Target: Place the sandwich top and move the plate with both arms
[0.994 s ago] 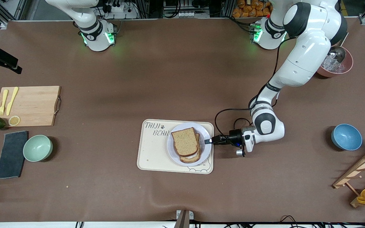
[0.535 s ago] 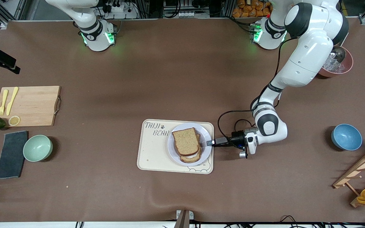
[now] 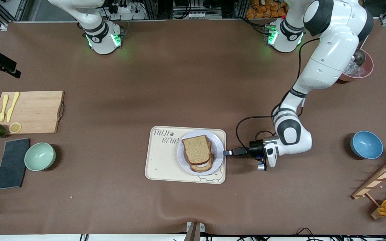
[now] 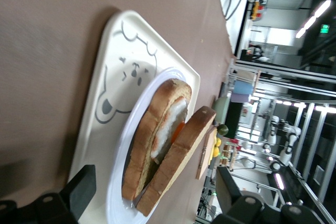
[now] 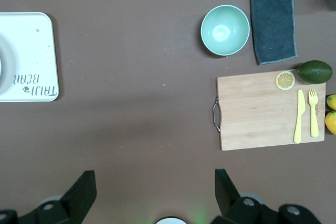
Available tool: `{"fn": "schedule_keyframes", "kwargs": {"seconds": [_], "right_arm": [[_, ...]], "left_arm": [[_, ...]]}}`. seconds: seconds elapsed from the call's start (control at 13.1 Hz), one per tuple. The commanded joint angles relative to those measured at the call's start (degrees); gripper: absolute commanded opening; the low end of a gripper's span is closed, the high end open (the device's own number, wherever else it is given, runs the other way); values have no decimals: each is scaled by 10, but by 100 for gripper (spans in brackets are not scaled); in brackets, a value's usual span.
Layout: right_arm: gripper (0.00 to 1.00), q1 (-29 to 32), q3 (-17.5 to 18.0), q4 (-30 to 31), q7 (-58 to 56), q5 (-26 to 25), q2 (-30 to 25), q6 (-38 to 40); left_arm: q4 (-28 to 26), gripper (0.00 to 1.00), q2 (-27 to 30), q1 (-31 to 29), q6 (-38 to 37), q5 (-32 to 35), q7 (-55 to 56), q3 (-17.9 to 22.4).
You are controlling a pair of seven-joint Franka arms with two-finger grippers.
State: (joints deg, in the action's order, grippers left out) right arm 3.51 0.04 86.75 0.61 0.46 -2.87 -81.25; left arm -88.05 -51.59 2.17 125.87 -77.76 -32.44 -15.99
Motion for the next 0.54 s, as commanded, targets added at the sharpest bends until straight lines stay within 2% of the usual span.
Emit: {"fn": "schedule_keyframes", "kwargs": {"seconds": [0.0,0.31,0.46], "right_arm": [[100,9,8,-2,4,-1,-4,1],[100,9,7,-2,2,0,-4,2],[100,9,8,-2,-1,0,-4,4]], "left_arm": [[-8,100,27,-16,-3,64,51,3],[-7,100,64,-32,-11,182,141,2],[0,100,99,-33,-54,224,198,3]]}}
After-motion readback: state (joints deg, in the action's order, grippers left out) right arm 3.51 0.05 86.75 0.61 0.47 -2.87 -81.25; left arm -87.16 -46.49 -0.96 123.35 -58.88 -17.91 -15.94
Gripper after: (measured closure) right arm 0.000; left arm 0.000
